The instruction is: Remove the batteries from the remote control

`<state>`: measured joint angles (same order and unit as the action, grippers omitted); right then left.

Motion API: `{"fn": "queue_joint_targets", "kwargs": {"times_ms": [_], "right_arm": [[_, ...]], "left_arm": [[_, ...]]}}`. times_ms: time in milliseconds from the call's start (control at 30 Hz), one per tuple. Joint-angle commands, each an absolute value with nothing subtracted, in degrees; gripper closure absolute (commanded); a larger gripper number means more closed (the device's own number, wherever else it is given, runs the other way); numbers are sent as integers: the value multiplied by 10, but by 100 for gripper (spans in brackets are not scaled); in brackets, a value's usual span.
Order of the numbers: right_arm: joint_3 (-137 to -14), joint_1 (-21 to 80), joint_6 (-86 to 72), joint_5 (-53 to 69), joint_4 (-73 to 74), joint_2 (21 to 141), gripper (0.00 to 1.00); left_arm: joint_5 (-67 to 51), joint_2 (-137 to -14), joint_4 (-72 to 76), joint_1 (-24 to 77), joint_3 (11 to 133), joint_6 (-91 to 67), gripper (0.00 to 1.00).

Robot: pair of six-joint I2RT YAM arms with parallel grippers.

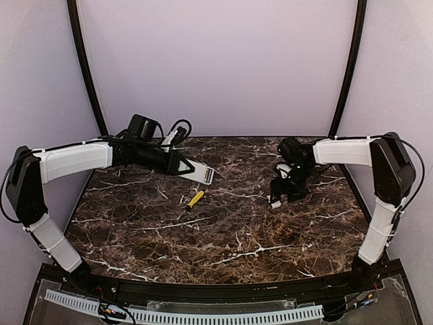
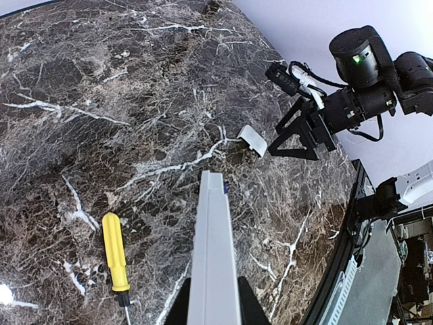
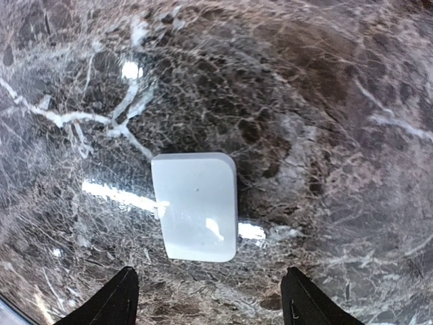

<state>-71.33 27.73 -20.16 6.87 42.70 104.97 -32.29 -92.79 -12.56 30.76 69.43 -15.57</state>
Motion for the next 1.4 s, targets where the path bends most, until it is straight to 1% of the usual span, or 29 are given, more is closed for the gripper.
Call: {"fn": "queue_joint_targets", "kwargs": {"times_ms": [0,133,167,200,333,433,533,667,800,1067,1200,1367], "right_arm": [[-716,271,-213,27,444,997,22],[-712,270,-216,14,443,961,14],[-711,270,-215,17,440,953,6],[-709,270,-213,22,435,943,2],[-695,270,-207,76,395,900,1],[-664,270,-204,169,328,856,1],[-625,270,-225,245,250,818,2],[-560,272,-274,343,100,774,5],[-506,283,-316,404,-31,751,6],[-498,354,-337,384,-142,774,11],[-506,383,-347,383,-197,797,15],[-527,403,-350,385,-226,824,22]], "left_arm": [[-330,-909,-129,312,714,-145,100],[-333,-908,-129,313,714,-143,99],[-336,-907,-128,313,714,-143,100],[-338,-906,-127,314,714,-142,100],[-372,-905,-110,315,710,-147,100],[-410,-908,-90,315,705,-162,100],[-462,-911,-54,316,696,-182,100],[-505,-915,-20,316,689,-206,100],[-548,-918,40,316,674,-244,100],[-643,-932,264,317,630,-413,99],[-651,-936,283,317,626,-429,100],[-651,-935,286,317,625,-431,100]]}}
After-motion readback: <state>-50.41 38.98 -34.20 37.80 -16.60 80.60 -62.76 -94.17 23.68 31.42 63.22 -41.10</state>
